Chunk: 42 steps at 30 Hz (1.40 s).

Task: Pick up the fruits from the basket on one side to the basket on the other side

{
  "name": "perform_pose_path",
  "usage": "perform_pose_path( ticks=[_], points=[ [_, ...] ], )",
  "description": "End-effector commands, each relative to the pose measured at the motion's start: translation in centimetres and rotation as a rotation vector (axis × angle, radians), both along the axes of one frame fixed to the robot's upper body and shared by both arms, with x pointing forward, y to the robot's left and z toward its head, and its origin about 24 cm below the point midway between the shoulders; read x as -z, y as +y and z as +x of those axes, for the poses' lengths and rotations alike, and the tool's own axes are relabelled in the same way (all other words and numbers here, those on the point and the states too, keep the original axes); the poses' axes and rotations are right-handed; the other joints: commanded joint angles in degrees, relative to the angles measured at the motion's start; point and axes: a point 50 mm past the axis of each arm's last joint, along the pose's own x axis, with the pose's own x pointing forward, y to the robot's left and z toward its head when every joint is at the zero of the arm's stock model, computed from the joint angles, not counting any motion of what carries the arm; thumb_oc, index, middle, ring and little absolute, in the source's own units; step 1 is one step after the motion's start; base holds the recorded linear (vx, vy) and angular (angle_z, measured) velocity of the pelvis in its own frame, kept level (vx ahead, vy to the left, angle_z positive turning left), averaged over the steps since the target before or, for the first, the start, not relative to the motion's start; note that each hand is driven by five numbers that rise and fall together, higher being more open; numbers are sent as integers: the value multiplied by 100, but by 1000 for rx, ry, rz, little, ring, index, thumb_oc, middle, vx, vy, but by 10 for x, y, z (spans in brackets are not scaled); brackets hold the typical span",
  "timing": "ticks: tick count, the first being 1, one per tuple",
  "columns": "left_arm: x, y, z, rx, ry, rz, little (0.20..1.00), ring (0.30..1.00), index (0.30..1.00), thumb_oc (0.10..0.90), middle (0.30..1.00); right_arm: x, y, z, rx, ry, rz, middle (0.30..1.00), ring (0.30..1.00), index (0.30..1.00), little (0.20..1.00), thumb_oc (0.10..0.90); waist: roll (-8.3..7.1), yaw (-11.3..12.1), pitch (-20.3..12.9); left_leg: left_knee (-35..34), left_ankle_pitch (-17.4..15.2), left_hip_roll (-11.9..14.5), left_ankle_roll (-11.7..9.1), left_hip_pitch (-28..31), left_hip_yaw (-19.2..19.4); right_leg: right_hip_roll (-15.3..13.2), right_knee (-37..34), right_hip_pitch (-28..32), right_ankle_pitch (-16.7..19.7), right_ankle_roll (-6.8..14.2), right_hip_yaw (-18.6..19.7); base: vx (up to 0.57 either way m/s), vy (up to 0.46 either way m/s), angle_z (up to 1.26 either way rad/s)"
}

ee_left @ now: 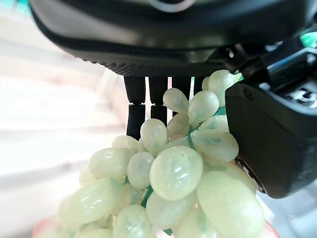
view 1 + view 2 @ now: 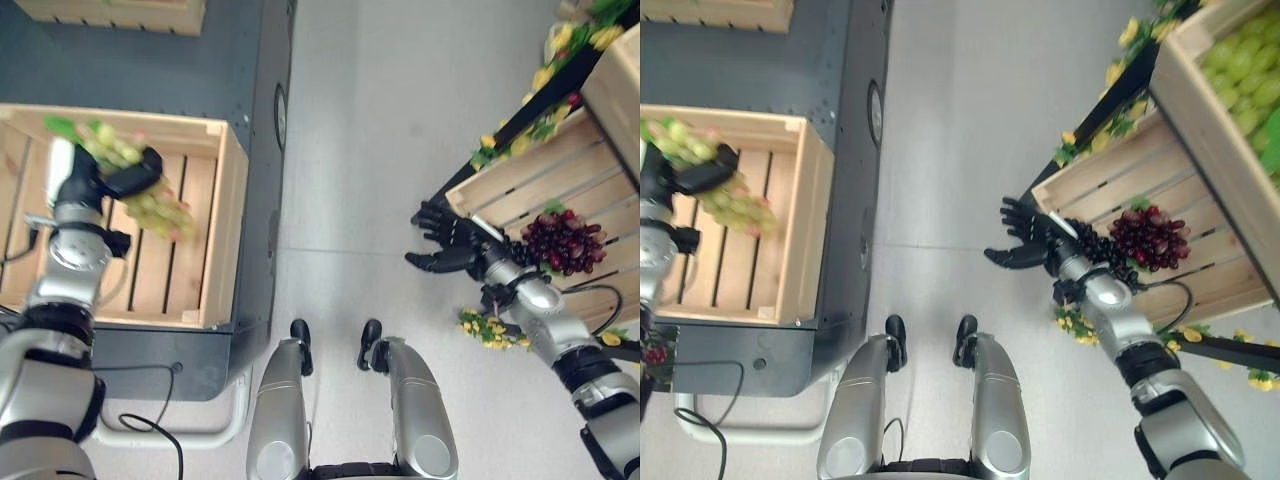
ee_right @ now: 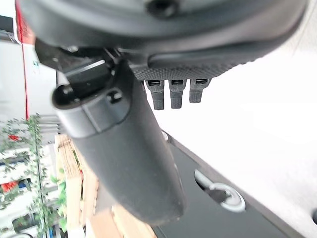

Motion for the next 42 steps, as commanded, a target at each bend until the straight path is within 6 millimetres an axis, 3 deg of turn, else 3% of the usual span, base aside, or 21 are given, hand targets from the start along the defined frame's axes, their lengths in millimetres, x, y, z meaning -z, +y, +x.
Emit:
perform_pose_path(
  ticks=[1, 3, 7, 11, 21, 34, 42],
  points=[
    [-48, -3, -7, 75, -332, -181, 300, 300, 300, 400, 300, -39, -18, 1, 105, -191, 42, 900, 900, 900, 900, 800, 260, 87, -579, -1007, 43, -497, 62, 1028, 78, -49, -780, 876, 280, 56, 138, 124, -20, -3],
    [-45, -6, -9, 99, -352, -206, 300, 300, 300, 400, 300, -36, -17, -1, 118, -191, 64, 900, 900, 900, 900, 800, 267, 89, -670, -1139, 68, -526, 52, 1172, 51, -28, -928, 1038, 297, 70, 147, 95, -33, 0],
    [-36, -28, -12, 213, -406, -264, 300, 300, 300, 400, 300, -30, 0, -7, 100, -196, 143, 900, 900, 900, 900, 800, 309, 107, -1154, -1799, 217, -628, 16, 1795, -58, 25, -1611, 1738, 387, 105, 108, 102, -53, -3],
    [-39, -49, -16, 317, -436, -265, 300, 300, 300, 400, 300, -33, 14, -13, 41, -214, 175, 900, 900, 900, 900, 800, 365, 100, -1524, -2363, 390, -678, -42, 2244, -146, 130, -2278, 2282, 556, 123, 117, 85, -69, -6],
    [-78, -91, -8, 531, -546, -281, 300, 300, 300, 400, 300, -57, 52, 3, -83, -242, 162, 900, 900, 900, 900, 800, 438, 164, -2317, -3234, 649, -672, -127, 2860, -287, 296, -3328, 2985, 941, 136, 106, 40, -103, 3],
    [-106, -167, 18, 823, -541, -394, 300, 300, 300, 400, 300, -79, 108, 31, -236, -70, 403, 900, 900, 900, 900, 800, 451, 197, -2683, -3864, 894, -634, -214, 3083, -429, 489, -3926, 3233, 1151, 109, 96, -29, -75, 4],
    [-104, -204, 22, 977, -471, -439, 300, 300, 300, 400, 300, -81, 133, 36, -308, 23, 544, 900, 900, 900, 900, 800, 435, 217, -2806, -3864, 852, -620, -201, 3157, -408, 516, -3926, 3295, 1110, 86, 102, -13, -24, 3]
  ],
)
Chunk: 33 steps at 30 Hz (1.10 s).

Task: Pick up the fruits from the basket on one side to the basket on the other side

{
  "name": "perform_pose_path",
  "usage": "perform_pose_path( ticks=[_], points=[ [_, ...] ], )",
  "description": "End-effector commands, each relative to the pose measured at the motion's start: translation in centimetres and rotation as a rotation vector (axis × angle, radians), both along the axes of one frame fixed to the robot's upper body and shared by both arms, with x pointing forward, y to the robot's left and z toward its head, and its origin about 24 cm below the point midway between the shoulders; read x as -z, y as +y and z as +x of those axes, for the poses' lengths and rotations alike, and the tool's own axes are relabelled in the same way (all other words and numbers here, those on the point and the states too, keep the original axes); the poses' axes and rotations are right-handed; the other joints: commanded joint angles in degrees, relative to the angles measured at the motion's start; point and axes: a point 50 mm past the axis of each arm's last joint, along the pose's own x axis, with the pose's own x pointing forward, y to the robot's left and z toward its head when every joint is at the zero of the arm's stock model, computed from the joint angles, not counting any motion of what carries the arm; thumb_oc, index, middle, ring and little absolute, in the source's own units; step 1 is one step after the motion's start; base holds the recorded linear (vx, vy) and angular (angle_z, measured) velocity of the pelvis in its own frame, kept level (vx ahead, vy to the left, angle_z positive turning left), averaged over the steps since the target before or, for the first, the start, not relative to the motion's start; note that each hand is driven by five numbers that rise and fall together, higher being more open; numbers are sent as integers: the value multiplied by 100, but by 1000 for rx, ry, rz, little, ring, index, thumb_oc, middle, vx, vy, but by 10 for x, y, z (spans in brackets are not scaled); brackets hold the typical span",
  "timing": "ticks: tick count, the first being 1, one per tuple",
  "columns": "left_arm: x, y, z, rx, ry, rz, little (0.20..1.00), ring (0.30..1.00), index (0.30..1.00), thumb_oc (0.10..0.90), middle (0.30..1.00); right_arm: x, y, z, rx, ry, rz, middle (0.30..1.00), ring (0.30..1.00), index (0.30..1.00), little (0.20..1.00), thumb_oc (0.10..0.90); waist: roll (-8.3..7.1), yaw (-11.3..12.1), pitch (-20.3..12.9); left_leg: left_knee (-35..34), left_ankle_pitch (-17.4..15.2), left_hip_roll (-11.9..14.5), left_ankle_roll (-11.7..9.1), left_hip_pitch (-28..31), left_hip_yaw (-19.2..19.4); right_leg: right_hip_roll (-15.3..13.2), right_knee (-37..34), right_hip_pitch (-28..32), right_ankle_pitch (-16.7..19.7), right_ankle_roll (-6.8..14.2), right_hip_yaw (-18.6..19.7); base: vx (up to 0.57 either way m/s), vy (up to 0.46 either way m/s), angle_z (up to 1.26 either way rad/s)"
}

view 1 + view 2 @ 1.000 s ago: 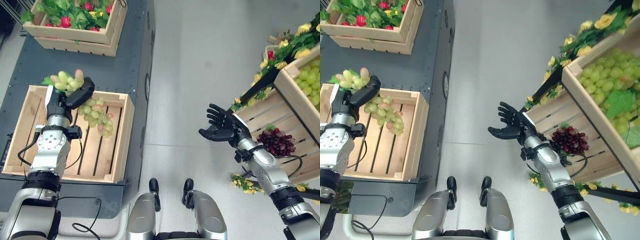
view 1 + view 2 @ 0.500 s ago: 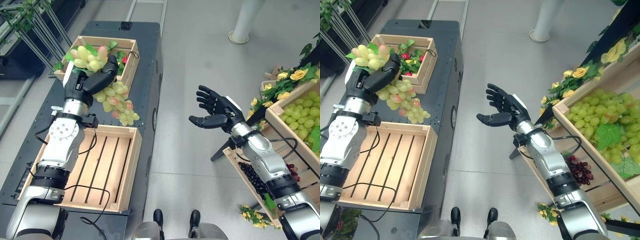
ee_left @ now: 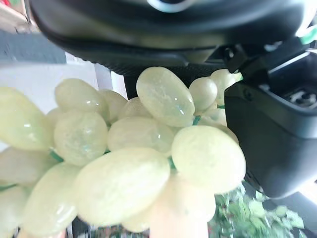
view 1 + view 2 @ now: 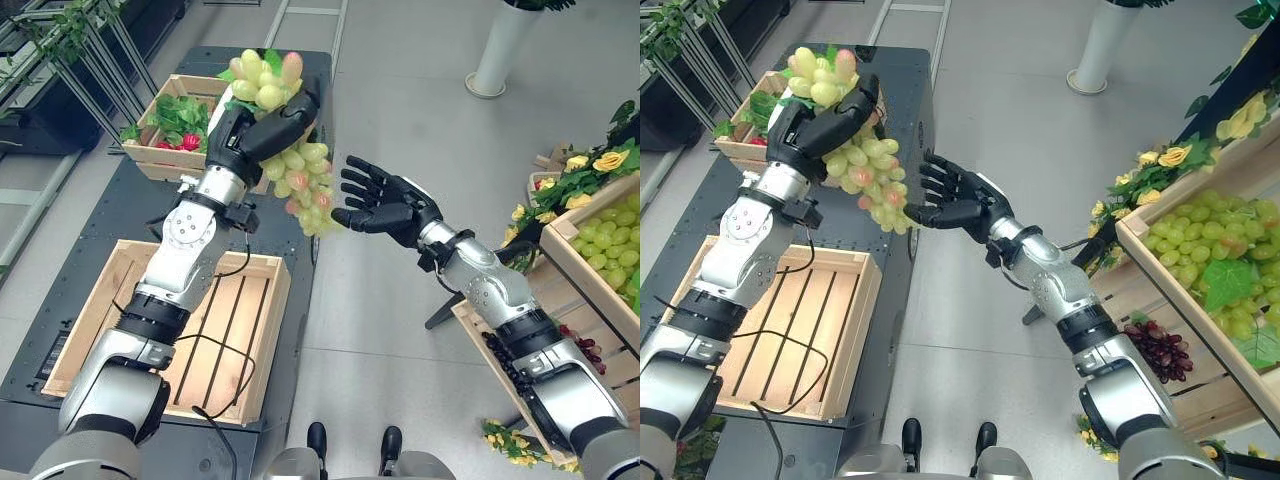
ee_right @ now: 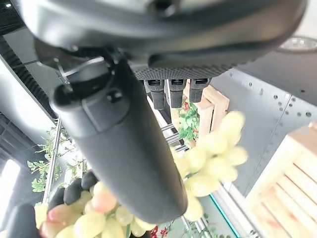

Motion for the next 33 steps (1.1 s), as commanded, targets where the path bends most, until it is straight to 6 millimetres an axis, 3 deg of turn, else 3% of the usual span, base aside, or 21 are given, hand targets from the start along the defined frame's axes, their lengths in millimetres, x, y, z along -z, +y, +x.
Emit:
perform_pose_path(
  ticks=[1, 12, 20, 31, 32, 33],
  points=[
    [-31, -20, 2, 98, -113, -103, 300, 300, 300, 400, 300, -3, 18, 4, -61, 22, 135, 900, 900, 900, 900, 800, 72, 62, -1554, -129, -103, -244, -161, -211, -117, 130, 4, -175, -10, -256, 122, 0, 0, 0],
    [-22, -62, 4, 310, -39, -118, 300, 300, 300, 400, 300, -20, 51, 7, -84, 21, 242, 900, 900, 900, 900, 800, 68, 60, -1653, -129, -137, -236, -136, -151, -45, 146, 4, -155, 10, -247, 164, 0, 0, 0],
    [-23, -85, 0, 390, -34, -93, 300, 300, 300, 400, 300, -24, 63, 8, -88, 39, 297, 900, 900, 900, 900, 800, 57, 72, -1695, -129, -151, -236, -108, -126, -31, 147, 4, -146, 35, -234, 198, 0, 0, 0],
    [-7, -84, 9, 339, 39, -88, 300, 300, 300, 400, 300, -47, 68, 3, -90, -97, 457, 900, 900, 900, 900, 800, 57, 80, -1721, -129, -160, -250, -72, -124, -43, 146, 4, -150, 42, -220, 241, 0, 0, 0],
    [-6, -83, 9, 331, 41, -89, 300, 300, 300, 400, 300, -48, 68, 2, -93, -107, 469, 552, 552, 552, 552, 568, 59, 78, -1727, -129, -162, -249, -70, -125, -40, 145, 4, -151, 41, -219, 243, 0, 0, 0],
    [-5, -81, 11, 314, 49, -97, 300, 300, 300, 400, 300, -50, 67, 2, -91, -119, 484, 300, 300, 300, 300, 400, 64, 75, -1733, -129, -165, -250, -67, -123, -41, 146, 4, -152, 43, -216, 252, 0, 0, 0]
  ],
)
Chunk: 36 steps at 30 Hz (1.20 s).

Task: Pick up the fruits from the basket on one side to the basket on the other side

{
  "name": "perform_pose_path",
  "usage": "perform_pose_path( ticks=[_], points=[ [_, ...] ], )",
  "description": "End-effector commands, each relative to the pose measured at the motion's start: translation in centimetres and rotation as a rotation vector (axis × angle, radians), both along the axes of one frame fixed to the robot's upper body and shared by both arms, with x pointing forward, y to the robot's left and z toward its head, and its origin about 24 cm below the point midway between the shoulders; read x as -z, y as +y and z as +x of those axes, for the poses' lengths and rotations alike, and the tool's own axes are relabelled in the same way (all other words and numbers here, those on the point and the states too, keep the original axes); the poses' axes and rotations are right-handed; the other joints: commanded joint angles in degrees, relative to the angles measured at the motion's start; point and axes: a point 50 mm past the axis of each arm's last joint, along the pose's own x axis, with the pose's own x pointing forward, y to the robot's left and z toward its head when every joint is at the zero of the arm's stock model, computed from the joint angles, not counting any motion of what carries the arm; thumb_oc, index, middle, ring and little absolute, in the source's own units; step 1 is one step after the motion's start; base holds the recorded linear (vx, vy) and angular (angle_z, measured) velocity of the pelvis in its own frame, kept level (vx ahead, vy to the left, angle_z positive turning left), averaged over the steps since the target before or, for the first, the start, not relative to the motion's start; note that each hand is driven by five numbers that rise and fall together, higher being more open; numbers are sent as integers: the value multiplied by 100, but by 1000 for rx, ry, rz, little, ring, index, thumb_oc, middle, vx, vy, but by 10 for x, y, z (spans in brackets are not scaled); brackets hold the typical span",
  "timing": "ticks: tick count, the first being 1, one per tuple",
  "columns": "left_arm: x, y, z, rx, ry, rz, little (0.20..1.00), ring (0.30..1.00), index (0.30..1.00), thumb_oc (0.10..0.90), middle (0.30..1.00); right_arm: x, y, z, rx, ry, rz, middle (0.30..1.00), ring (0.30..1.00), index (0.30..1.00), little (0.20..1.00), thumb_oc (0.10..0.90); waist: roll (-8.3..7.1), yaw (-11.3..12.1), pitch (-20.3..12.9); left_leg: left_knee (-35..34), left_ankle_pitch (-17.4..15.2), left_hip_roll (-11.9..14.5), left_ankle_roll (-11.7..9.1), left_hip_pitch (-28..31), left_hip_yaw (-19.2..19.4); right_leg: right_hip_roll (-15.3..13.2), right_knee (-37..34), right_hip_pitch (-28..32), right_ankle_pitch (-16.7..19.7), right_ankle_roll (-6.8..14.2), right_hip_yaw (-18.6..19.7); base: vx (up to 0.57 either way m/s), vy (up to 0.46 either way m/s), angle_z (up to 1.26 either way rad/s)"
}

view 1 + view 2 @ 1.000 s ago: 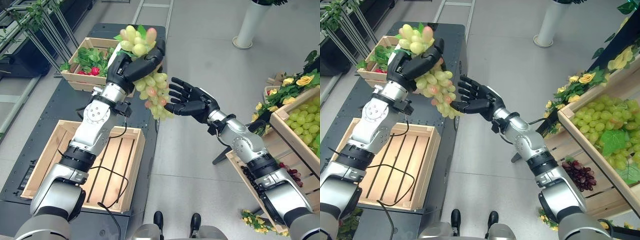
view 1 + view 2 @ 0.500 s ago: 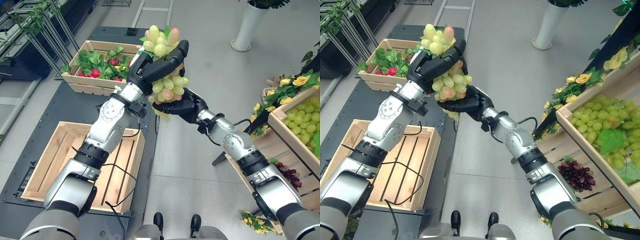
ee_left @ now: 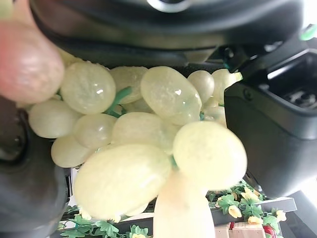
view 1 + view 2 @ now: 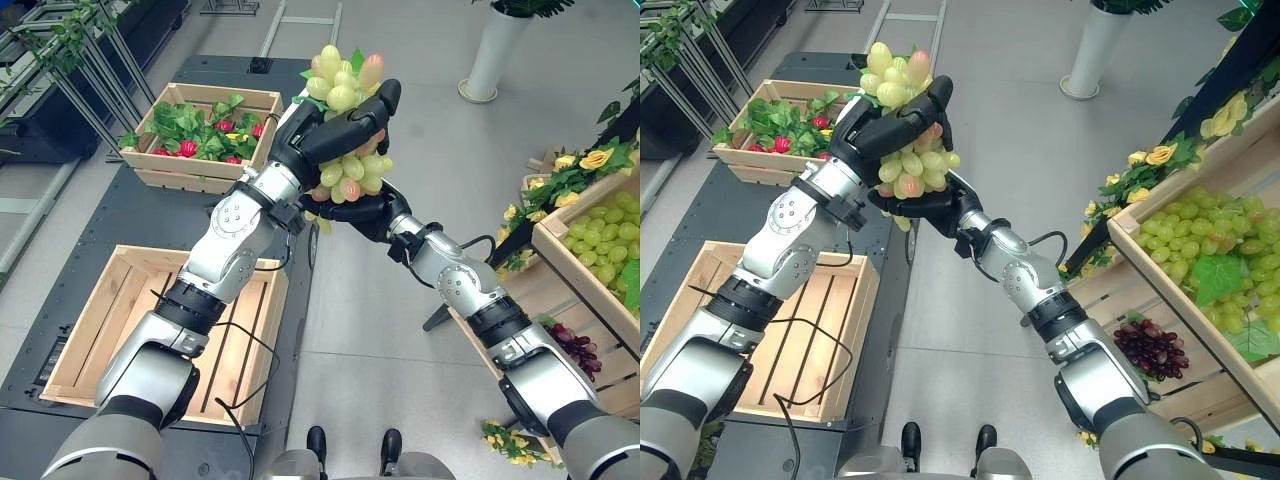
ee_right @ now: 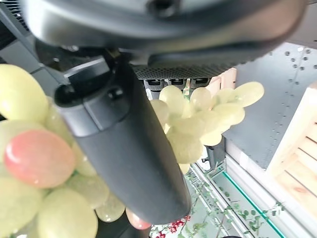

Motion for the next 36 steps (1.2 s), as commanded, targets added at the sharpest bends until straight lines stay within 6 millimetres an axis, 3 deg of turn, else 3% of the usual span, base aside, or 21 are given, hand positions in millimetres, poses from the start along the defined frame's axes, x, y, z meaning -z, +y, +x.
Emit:
perform_pose_path(
  ticks=[1, 9, 16, 17, 18, 19, 20, 36],
  points=[
    [8, -20, 12, 14, 31, -70, 300, 300, 300, 400, 300, -40, 24, -1, -16, -146, 341, 300, 300, 300, 300, 400, 65, 72, -1736, -121, -169, -254, -64, -228, -80, 140, 4, -227, 36, -225, 212, 0, 0, 0],
    [14, 9, 23, -147, 63, -103, 300, 300, 300, 400, 300, -34, 11, 1, 46, -169, 295, 300, 300, 300, 300, 400, 68, 44, -1734, -121, -178, -244, -65, -220, -50, 140, 4, -231, 34, -215, 227, 10, -6, -2],
    [29, 60, 30, -395, 103, -181, 300, 300, 300, 400, 300, -16, -13, 3, 123, -125, 278, 300, 300, 300, 300, 400, 68, 5, -1691, -121, -179, -238, -70, -205, -24, 145, 4, -225, 28, -223, 255, 11, -3, -4],
    [31, 62, 31, -407, 108, -181, 446, 446, 446, 497, 446, -16, -14, 3, 127, -123, 278, 300, 300, 300, 300, 400, 67, 2, -1690, -121, -180, -238, -70, -205, -25, 146, 4, -225, 26, -224, 258, 0, 0, 0],
    [35, 67, 31, -436, 122, -177, 446, 446, 446, 497, 446, -13, -16, 3, 135, -119, 277, 300, 300, 300, 300, 400, 67, -4, -1688, -121, -182, -238, -67, -205, -26, 148, 4, -228, 25, -224, 265, 0, 0, 0],
    [37, 69, 31, -446, 130, -177, 808, 808, 808, 739, 808, -12, -17, 3, 137, -118, 277, 300, 300, 300, 300, 400, 67, -6, -1687, -121, -183, -238, -67, -205, -26, 148, 4, -228, 26, -224, 266, 23, 0, -5],
    [45, 76, 31, -481, 152, -178, 900, 900, 900, 800, 900, -9, -21, 2, 148, -115, 271, 300, 300, 300, 300, 400, 63, -17, -1675, -121, -180, -239, -64, -202, -25, 147, 4, -225, 29, -220, 274, 20, 0, -5],
    [103, 135, 14, -754, 310, -104, 900, 900, 900, 800, 900, 28, -79, -9, 288, -113, 62, 300, 300, 300, 300, 400, -8, -172, -1550, -121, -201, -225, -53, -155, 74, 176, 4, -230, 62, -190, 406, 3, 0, -1]
  ],
)
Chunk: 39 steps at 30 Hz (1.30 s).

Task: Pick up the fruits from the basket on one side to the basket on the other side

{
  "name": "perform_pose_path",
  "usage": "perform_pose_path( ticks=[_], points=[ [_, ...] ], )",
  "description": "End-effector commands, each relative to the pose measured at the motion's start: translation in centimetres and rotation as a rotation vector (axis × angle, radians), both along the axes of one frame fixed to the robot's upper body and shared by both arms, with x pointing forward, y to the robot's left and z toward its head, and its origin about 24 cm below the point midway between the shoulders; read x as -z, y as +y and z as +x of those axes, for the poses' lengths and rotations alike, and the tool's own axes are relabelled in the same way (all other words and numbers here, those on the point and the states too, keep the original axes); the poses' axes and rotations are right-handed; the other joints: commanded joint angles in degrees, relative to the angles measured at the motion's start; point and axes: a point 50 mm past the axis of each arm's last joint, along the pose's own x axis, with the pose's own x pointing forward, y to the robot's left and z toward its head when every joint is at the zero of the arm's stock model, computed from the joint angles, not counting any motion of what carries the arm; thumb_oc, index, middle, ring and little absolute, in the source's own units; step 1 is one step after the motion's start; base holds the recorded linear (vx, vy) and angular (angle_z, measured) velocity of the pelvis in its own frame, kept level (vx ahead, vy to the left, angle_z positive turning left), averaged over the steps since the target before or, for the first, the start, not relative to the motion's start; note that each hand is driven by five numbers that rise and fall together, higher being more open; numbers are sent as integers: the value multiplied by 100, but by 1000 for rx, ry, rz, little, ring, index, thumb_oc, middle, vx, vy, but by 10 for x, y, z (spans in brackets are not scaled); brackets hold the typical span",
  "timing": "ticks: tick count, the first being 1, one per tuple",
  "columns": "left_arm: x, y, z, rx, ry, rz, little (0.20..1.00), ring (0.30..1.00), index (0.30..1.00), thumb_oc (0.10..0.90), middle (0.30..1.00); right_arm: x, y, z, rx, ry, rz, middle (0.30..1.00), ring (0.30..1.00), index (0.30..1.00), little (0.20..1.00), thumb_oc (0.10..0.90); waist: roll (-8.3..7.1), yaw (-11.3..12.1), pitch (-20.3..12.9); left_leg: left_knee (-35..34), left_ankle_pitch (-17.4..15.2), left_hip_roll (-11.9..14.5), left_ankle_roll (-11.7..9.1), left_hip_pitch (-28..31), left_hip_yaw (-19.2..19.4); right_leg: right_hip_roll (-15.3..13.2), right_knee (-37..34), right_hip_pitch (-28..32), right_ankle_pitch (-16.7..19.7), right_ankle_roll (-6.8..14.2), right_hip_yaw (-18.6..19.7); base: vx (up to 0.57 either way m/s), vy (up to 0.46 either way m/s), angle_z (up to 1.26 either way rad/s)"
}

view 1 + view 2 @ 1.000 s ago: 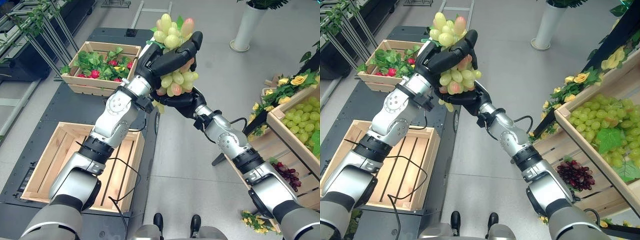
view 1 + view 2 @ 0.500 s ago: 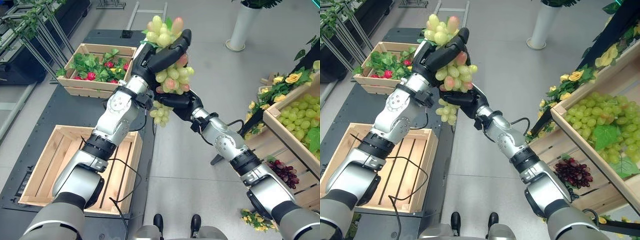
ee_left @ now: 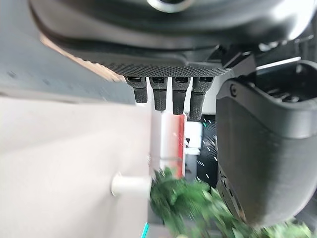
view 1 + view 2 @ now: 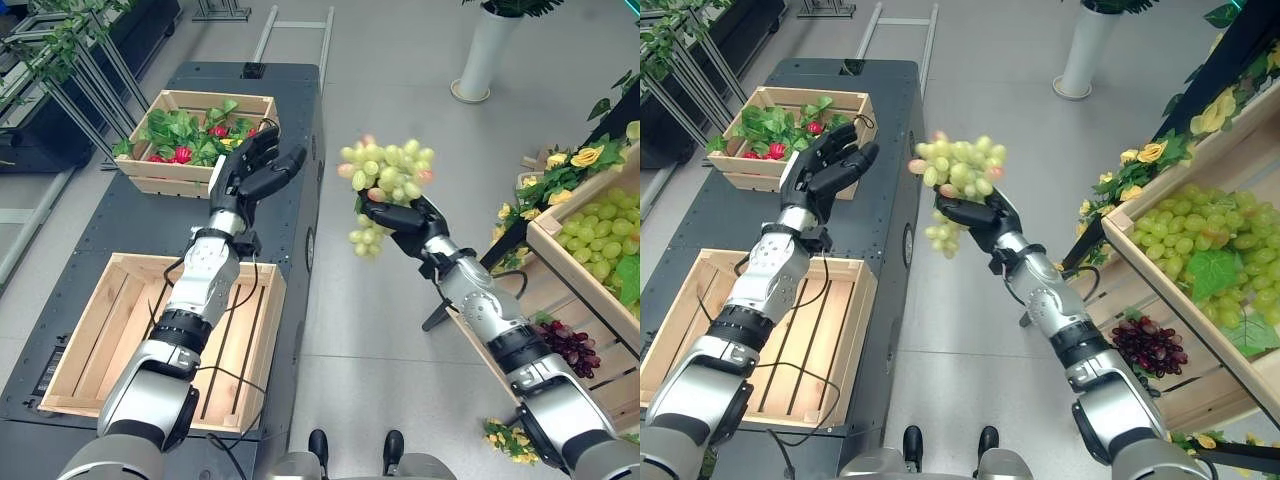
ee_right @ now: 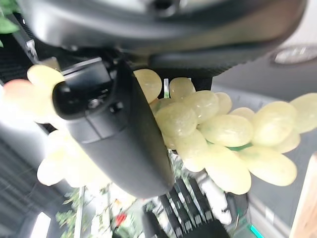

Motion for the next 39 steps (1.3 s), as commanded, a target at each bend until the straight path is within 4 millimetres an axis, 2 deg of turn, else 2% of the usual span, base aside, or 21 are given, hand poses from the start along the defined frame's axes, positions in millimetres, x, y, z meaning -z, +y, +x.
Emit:
perform_pose_path(
  ticks=[1, 8, 14, 18, 21, 24, 31, 39],
  points=[
    [1, 31, -4, -112, -24, 41, 900, 900, 900, 800, 900, -20, -5, 0, 22, -182, 86, 300, 300, 300, 300, 400, -73, -135, -1510, -4, -202, -235, -53, -283, -51, 134, 5, -218, 56, -200, 215, 1, -2, -8],
    [15, 47, -13, -174, 10, 7, 900, 900, 900, 800, 900, -10, -19, -4, 41, -172, -14, 300, 300, 300, 300, 400, -108, -195, -1452, -4, -197, -215, -62, -251, 0, 146, 5, -217, 74, -191, 252, 2, -3, -5],
    [45, 43, -28, -160, 71, -21, 900, 900, 900, 800, 900, -11, -33, -17, 28, -233, -214, 300, 300, 300, 300, 400, -166, -263, -1400, -4, -203, -197, -46, -258, 40, 163, 5, -257, 96, -174, 334, 4, 7, -9],
    [68, 32, -38, -145, 120, -14, 900, 900, 900, 800, 900, -16, -35, -25, 10, -284, -312, 300, 300, 300, 300, 400, -220, -295, -1337, -4, -208, -192, -27, -261, 60, 175, 5, -281, 116, -163, 381, -12, 12, -8],
    [97, 16, -56, -116, 169, -29, 900, 900, 900, 800, 900, -28, -47, -36, 0, -349, -447, 300, 300, 300, 300, 400, -296, -359, -1269, -4, -230, -182, 4, -235, 100, 197, 5, -287, 137, -148, 484, -2, 40, -10],
    [113, 8, -68, -104, 196, -83, 900, 900, 900, 800, 900, -42, -63, -44, 19, -395, -526, 300, 300, 300, 300, 400, -372, -436, -1225, -4, -253, -158, 15, -210, 193, 221, 5, -297, 167, -139, 558, 7, 41, -12],
    [133, -9, -84, -36, 239, -162, 900, 900, 900, 800, 900, -70, -89, -59, 75, -459, -629, 300, 300, 300, 300, 400, -511, -569, -1160, -4, -289, -112, 21, -203, 363, 268, 5, -356, 240, -116, 703, 8, 35, -17],
    [149, -15, -96, 33, 314, -120, 900, 900, 900, 800, 900, -94, -112, -79, 89, -484, -571, 300, 300, 300, 300, 400, -624, -801, -1129, -4, -322, -69, 22, -198, 573, 336, 5, -442, 322, -86, 947, 21, 24, -12]
  ],
)
